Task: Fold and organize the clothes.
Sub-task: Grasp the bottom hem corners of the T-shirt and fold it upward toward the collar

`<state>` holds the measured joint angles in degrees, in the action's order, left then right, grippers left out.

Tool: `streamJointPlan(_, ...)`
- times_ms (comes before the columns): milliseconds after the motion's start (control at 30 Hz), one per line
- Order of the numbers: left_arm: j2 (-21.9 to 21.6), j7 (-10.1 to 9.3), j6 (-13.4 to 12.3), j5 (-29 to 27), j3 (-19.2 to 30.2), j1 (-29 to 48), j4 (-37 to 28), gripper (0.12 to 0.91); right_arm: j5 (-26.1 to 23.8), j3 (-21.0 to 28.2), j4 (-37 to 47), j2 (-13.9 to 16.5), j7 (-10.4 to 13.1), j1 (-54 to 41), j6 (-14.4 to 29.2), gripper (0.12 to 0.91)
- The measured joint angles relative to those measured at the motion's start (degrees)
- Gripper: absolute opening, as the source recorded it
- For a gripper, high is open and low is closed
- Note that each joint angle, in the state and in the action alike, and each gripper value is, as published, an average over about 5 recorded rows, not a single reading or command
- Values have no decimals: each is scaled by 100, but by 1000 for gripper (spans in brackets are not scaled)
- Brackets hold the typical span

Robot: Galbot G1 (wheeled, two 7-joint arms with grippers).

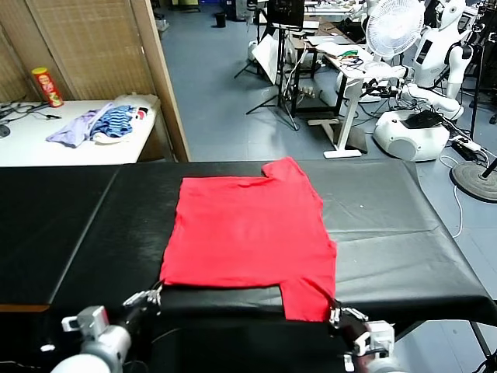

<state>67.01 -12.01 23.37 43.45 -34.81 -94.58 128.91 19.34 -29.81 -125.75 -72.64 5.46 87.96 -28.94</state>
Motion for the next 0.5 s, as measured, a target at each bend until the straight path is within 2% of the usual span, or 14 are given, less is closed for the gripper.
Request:
streamJointPlan(267, -28, 47, -300, -497, 291, 1041, -728, 125, -41, 344, 1146, 179, -92, -1332, 340, 123)
streamJointPlan(500, -91, 129, -352, -821, 665, 1800, -1504, 125, -314, 777, 2195, 127, -248, -2270, 615, 123)
